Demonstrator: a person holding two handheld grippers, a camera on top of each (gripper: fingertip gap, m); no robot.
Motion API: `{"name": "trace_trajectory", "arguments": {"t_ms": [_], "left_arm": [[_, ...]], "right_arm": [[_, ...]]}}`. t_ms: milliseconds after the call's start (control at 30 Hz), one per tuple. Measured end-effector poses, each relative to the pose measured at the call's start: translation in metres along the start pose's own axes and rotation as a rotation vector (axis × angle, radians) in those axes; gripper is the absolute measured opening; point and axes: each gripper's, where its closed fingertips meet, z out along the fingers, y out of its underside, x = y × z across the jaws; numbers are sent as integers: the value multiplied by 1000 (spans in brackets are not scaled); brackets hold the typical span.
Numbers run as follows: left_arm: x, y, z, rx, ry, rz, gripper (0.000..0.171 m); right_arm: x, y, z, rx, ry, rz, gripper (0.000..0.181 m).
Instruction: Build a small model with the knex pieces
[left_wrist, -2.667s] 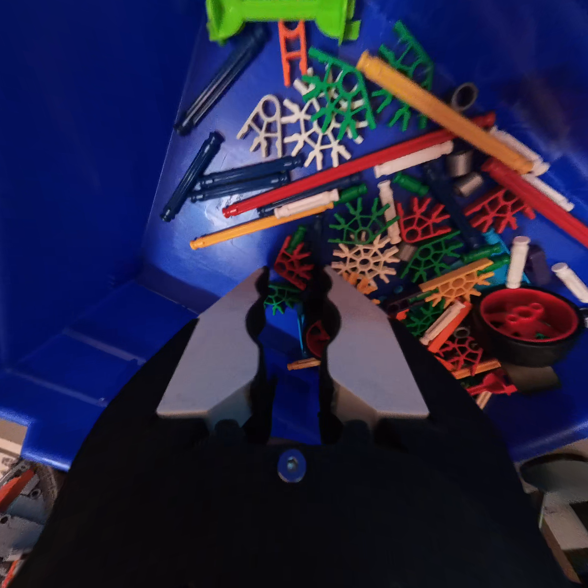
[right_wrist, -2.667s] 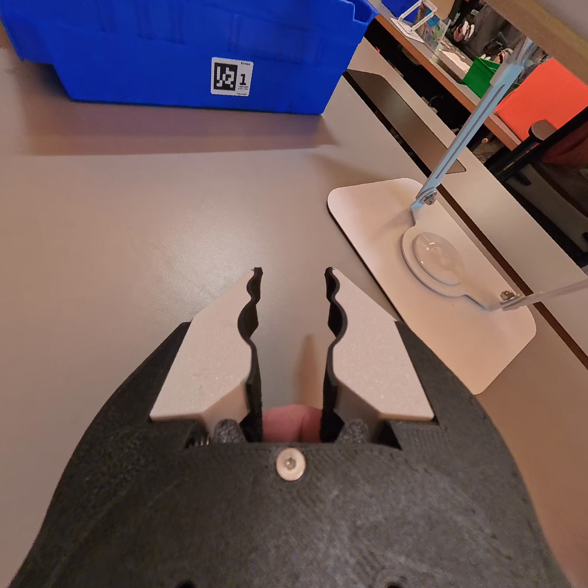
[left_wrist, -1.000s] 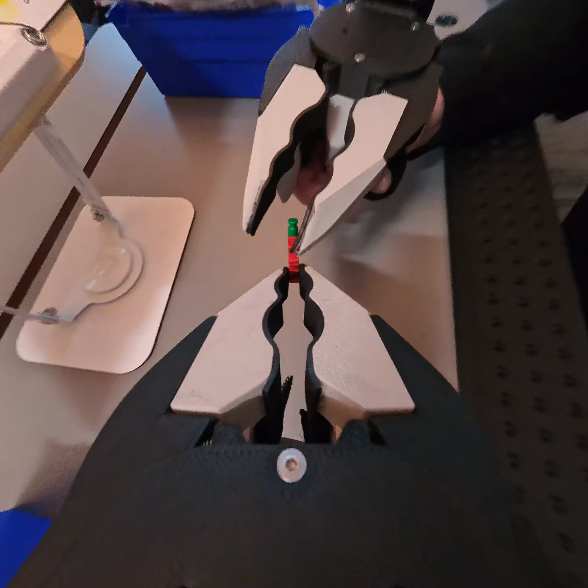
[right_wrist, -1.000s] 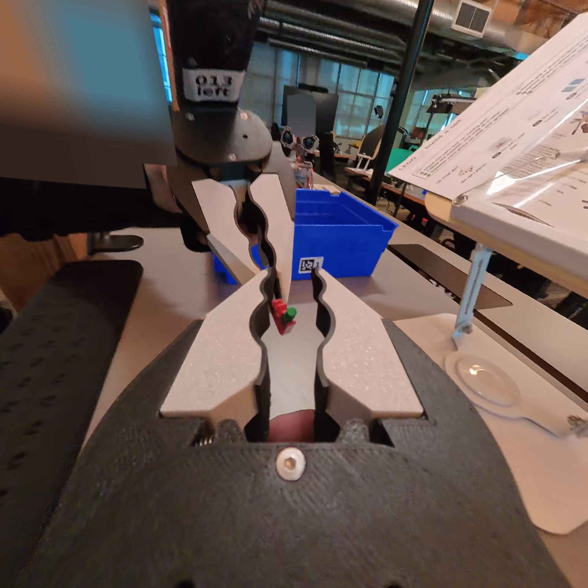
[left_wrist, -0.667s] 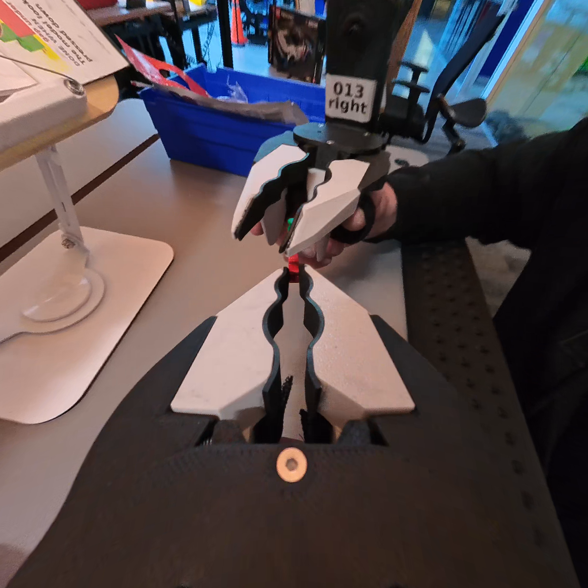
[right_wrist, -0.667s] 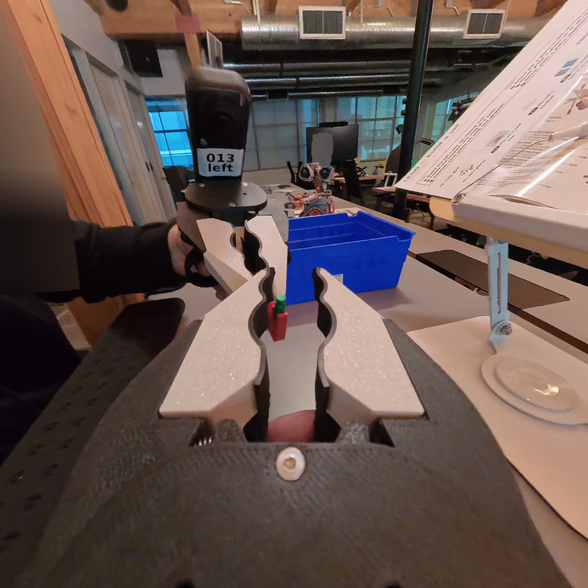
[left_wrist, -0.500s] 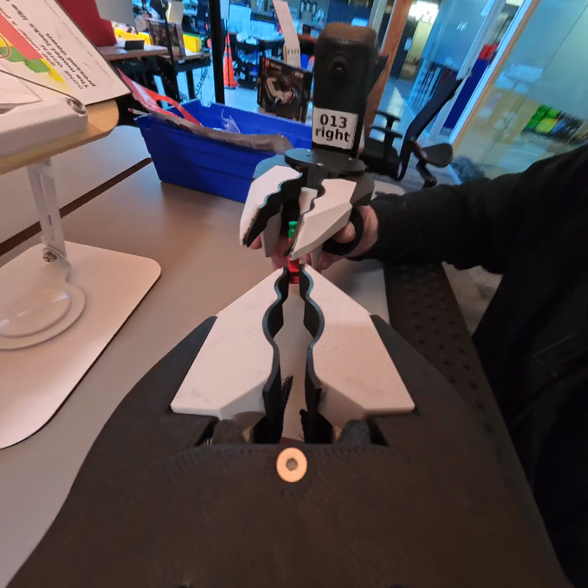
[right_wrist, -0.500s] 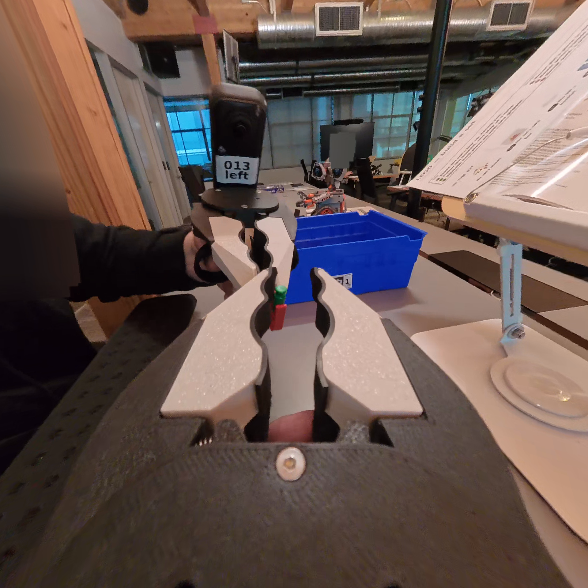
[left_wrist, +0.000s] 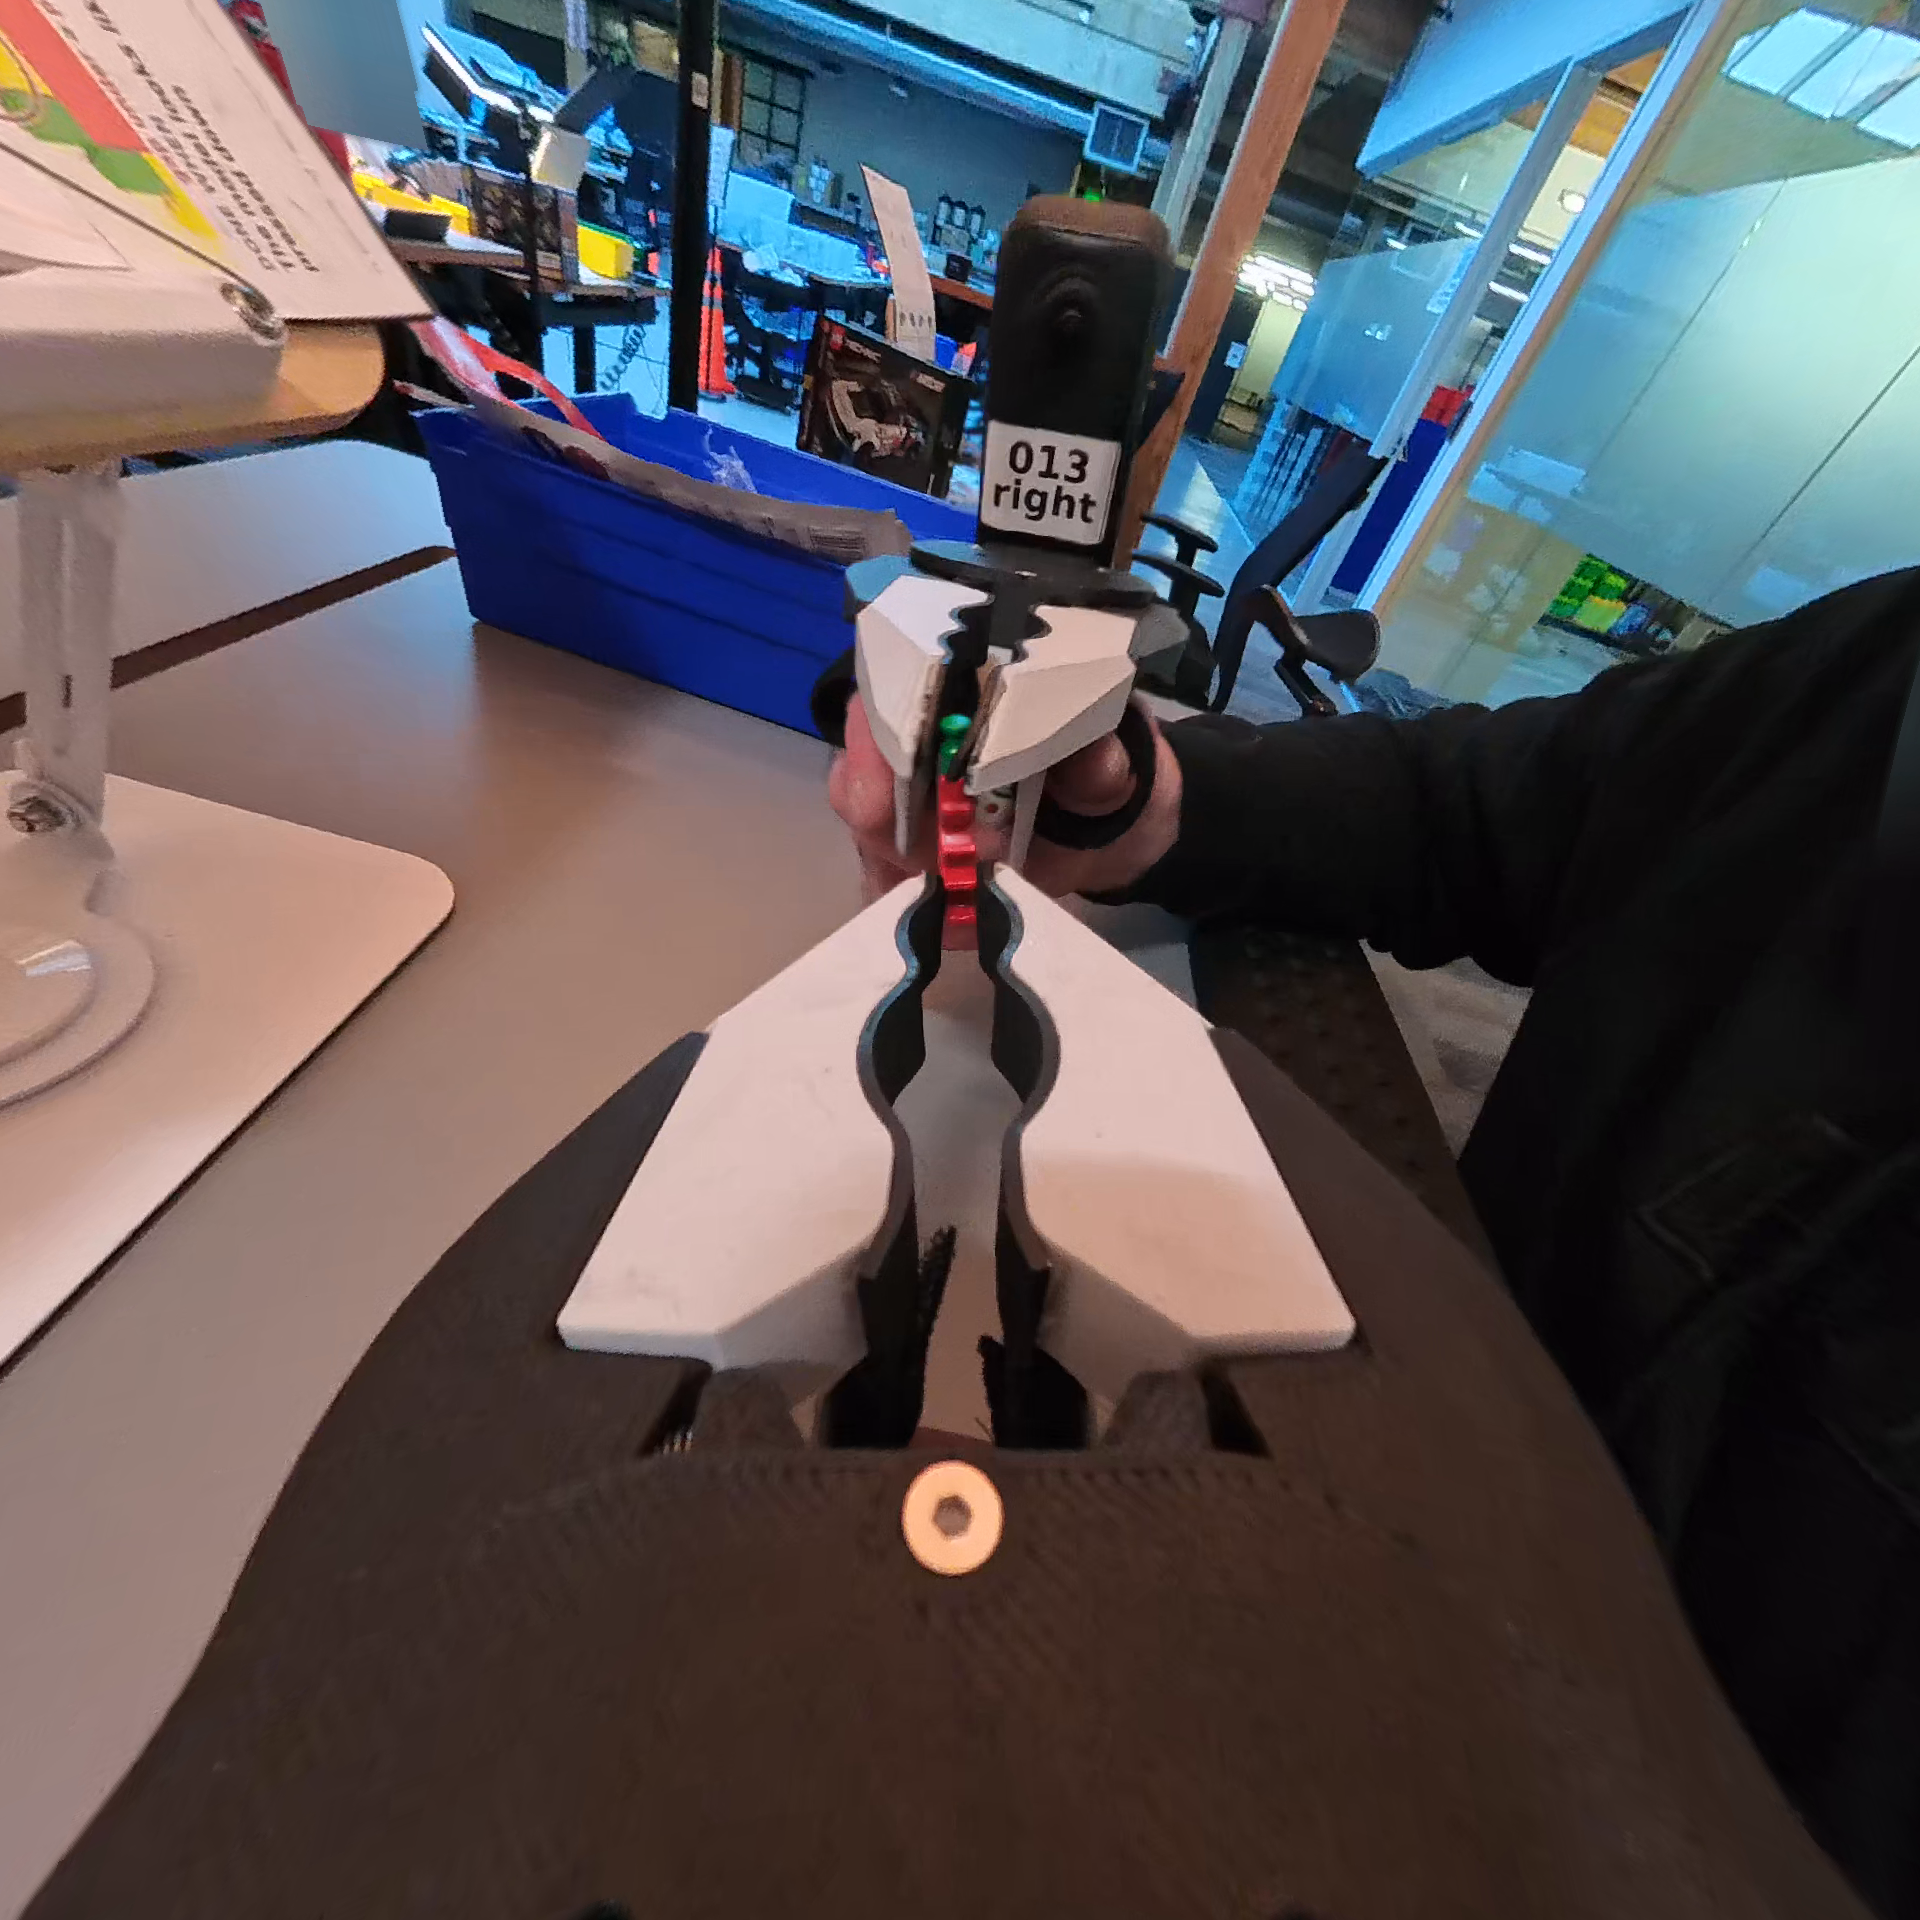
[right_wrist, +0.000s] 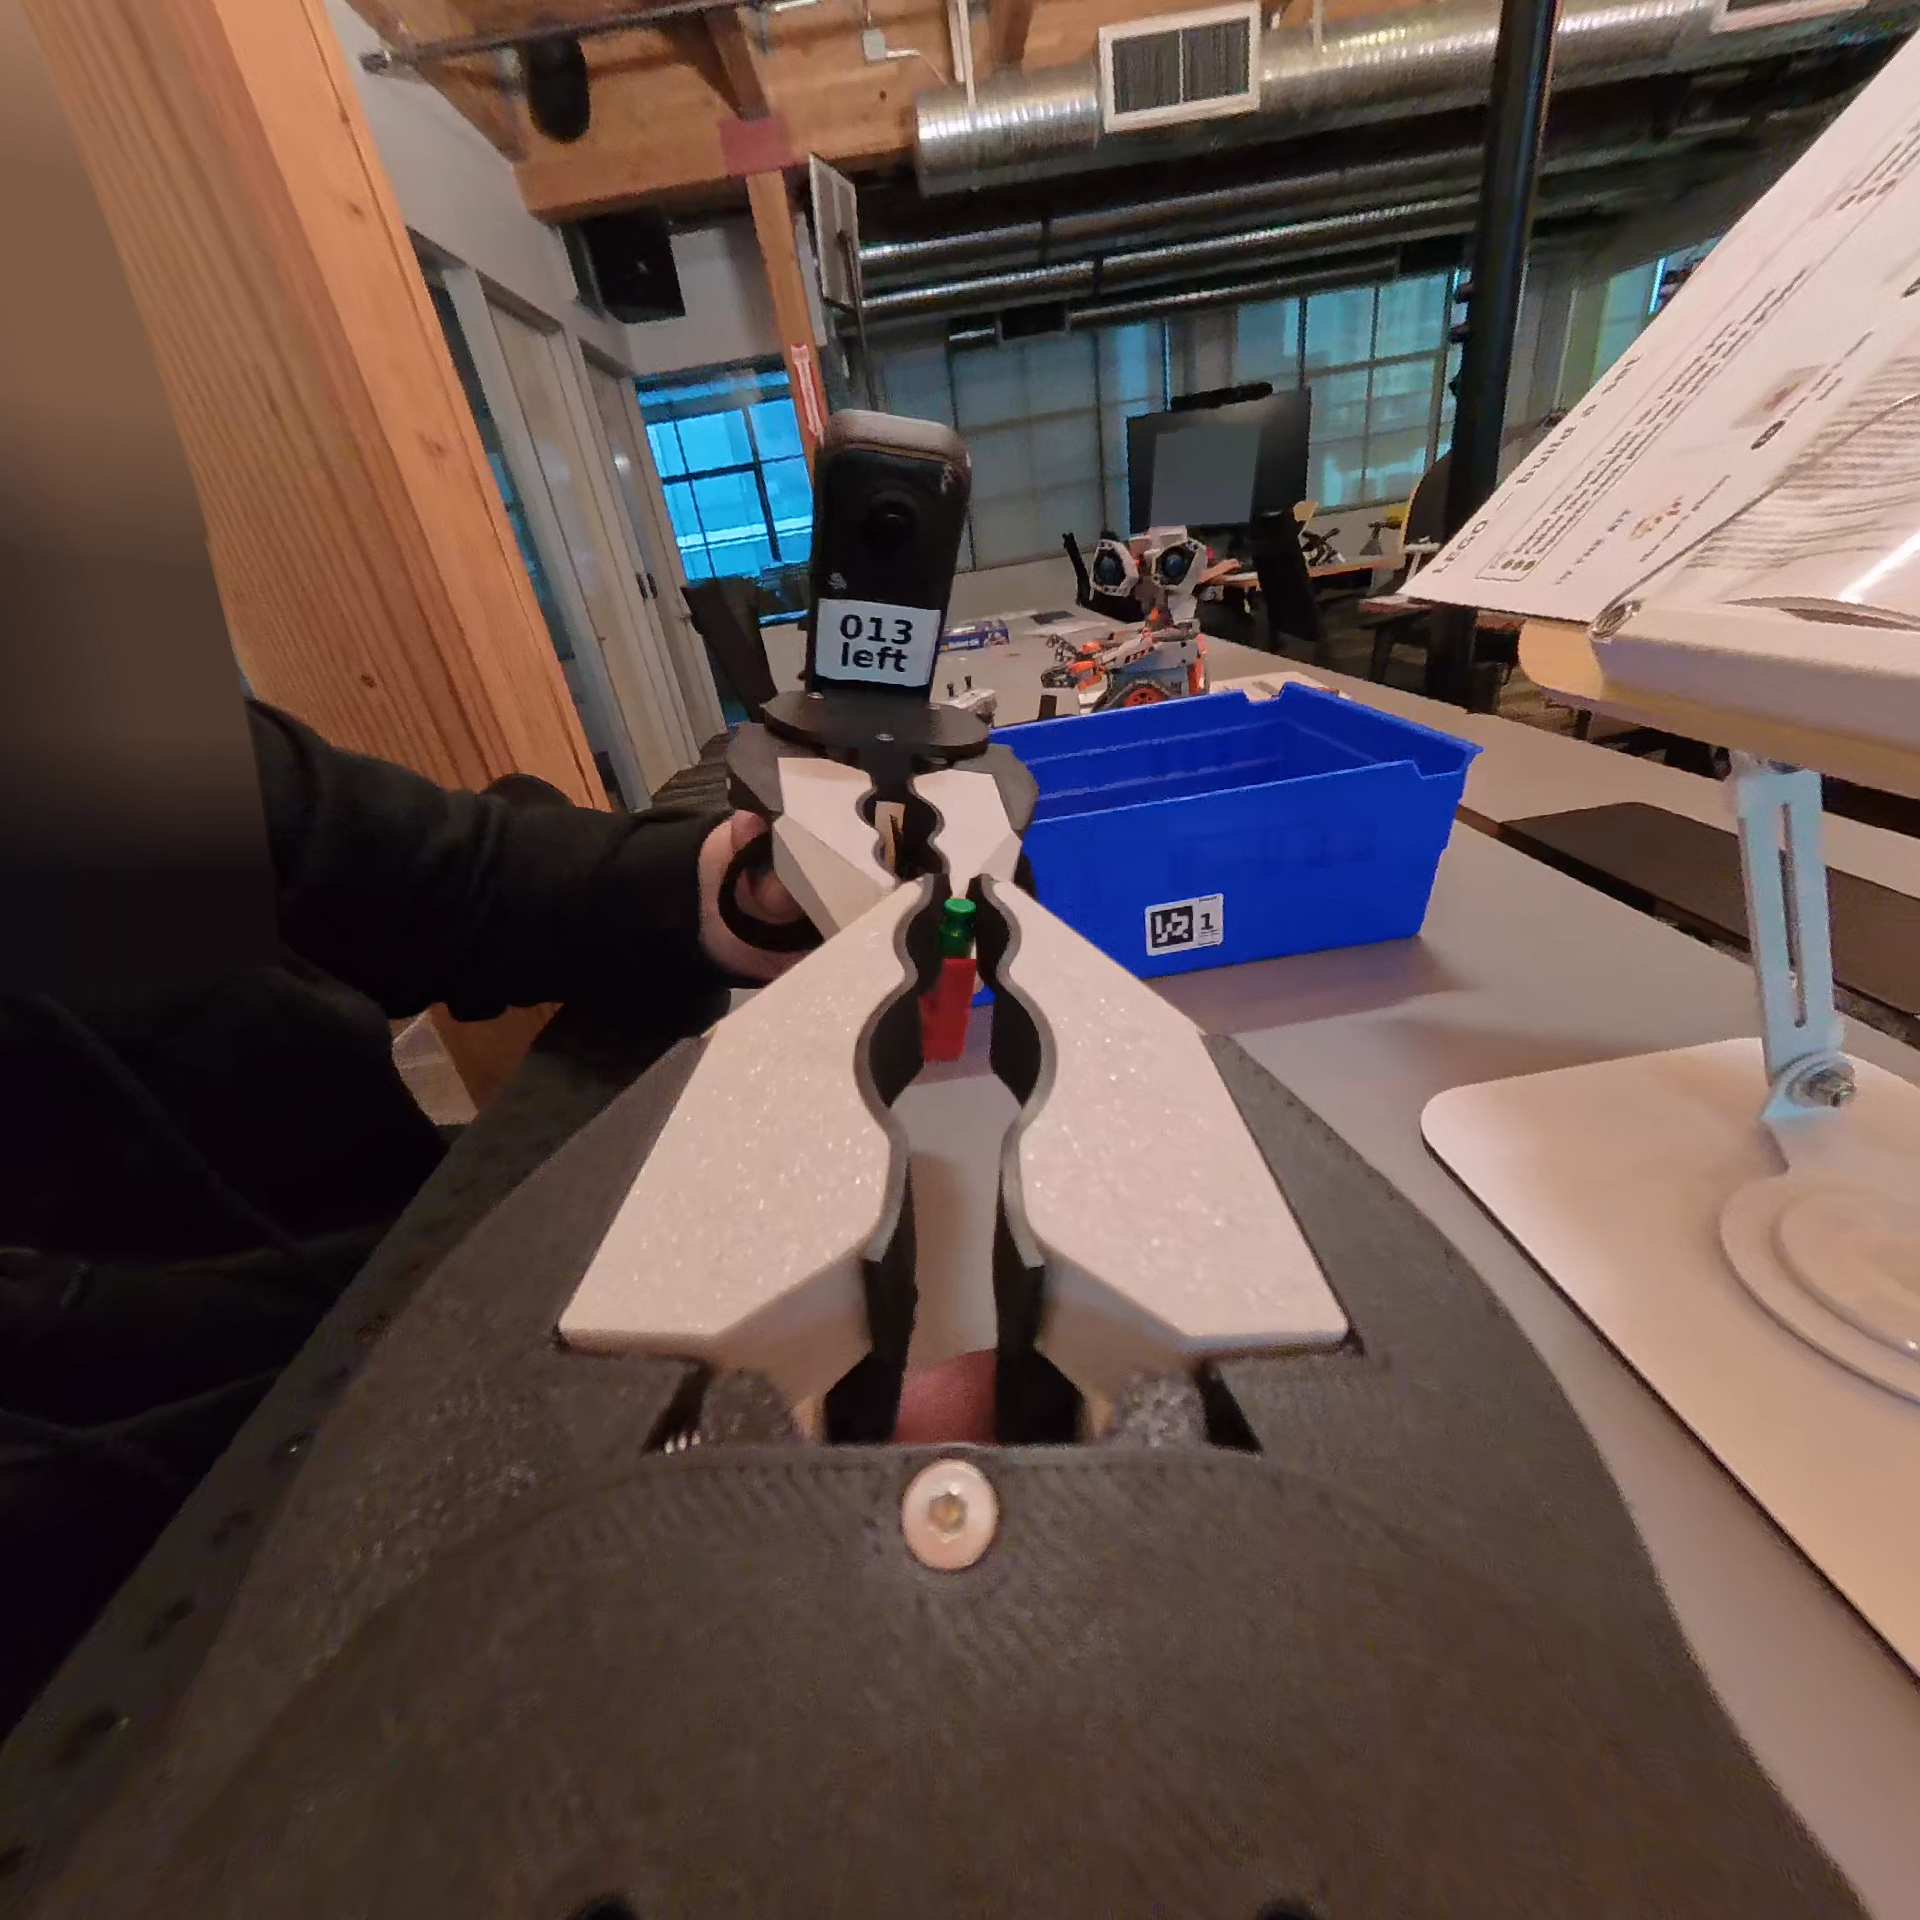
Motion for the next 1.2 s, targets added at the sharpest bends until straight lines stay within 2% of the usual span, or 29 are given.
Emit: {"name": "trace_trajectory", "arguments": {"t_ms": [100,133,200,233,300,367,400,600,933,1200], "left_arm": [[-1,-5,0,46,0,-19,5],[-1,-7,0,69,-7,-15,12],[-1,-7,1,71,-16,-6,38],[2,-5,4,65,-6,-7,41],[11,-2,10,52,22,5,38],[9,-10,11,102,-42,81,12],[10,-12,11,107,-40,85,4],[7,-10,11,106,-27,33,4],[8,-13,11,143,34,-111,3],[18,-7,16,128,122,-202,3]], "right_arm": [[-2,-5,0,13,20,-28,2],[-3,-9,0,28,19,-30,2],[-6,-16,0,67,22,-25,2],[-8,-17,0,77,17,-17,2],[-11,-18,3,89,9,1,2],[-13,-17,5,98,8,9,2],[-13,-17,5,107,10,18,2],[-9,-14,6,82,61,-45,2],[-3,-13,9,-65,283,-412,2],[-3,-7,11,-200,386,-744,0]]}}
